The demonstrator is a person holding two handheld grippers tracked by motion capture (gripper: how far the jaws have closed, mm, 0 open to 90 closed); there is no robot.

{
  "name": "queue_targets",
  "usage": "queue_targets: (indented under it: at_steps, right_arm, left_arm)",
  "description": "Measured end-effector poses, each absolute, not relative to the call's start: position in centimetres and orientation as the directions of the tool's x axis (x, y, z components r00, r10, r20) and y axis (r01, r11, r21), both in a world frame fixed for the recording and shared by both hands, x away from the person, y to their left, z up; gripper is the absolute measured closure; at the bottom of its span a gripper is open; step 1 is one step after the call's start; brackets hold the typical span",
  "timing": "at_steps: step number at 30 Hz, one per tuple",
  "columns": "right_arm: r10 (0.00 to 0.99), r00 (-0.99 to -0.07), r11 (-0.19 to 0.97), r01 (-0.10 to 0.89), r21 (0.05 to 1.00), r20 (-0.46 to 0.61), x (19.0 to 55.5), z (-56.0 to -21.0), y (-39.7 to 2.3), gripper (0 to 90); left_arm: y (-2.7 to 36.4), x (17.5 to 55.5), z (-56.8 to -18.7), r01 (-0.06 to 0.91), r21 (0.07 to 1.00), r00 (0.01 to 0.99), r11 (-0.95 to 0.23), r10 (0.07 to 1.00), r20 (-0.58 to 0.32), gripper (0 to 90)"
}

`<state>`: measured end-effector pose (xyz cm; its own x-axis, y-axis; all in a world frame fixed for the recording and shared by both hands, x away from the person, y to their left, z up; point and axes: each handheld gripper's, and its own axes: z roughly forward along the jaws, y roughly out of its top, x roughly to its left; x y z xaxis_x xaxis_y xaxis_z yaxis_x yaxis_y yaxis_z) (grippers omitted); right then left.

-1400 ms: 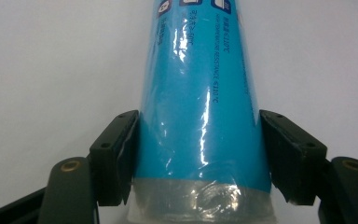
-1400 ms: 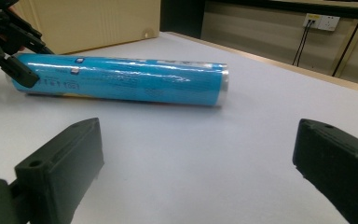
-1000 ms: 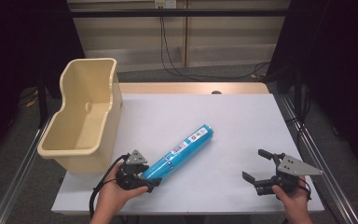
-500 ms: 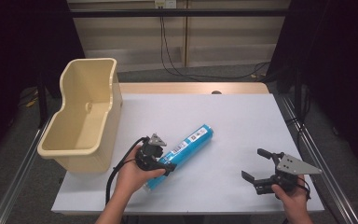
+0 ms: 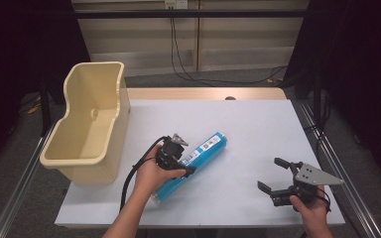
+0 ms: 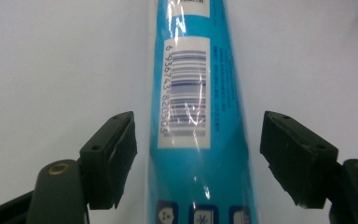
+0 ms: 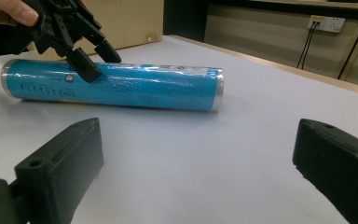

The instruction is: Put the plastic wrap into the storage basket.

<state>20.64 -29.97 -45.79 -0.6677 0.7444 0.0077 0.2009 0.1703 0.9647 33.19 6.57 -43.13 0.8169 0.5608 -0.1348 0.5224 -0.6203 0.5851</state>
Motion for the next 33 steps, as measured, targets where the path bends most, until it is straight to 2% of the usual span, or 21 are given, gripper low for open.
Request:
queue_targets:
  at_steps: [11, 18, 26, 33]
  right_arm:
    - [0.743, -0.67, 0.172, 0.2, 0.965, 0.007, 20.7, -45.8, -30.0, 1.4]
    - [0.741, -0.672, 0.173, 0.2, 0.964, 0.006, 20.7, -45.8, -29.9, 1.4]
    - [0.742, -0.67, 0.172, 0.2, 0.965, 0.007, 20.7, -45.8, -29.9, 1.4]
    - [0.741, -0.672, 0.173, 0.198, 0.965, 0.006, 20.7, -45.8, -29.9, 1.4]
  left_arm:
    - [5.2, 34.2, -43.7, 0.526, 0.541, 0.821, -0.656, 0.559, -0.12, 28.5]
    - [4.5, 34.6, -44.4, 0.565, 0.481, 0.805, -0.67, 0.577, -0.142, 27.6]
    - [3.8, 35.0, -44.6, 0.594, 0.427, 0.791, -0.682, 0.591, -0.157, 31.5]
    - [2.8, 34.8, -44.2, 0.603, 0.378, 0.783, -0.703, 0.611, -0.112, 32.3]
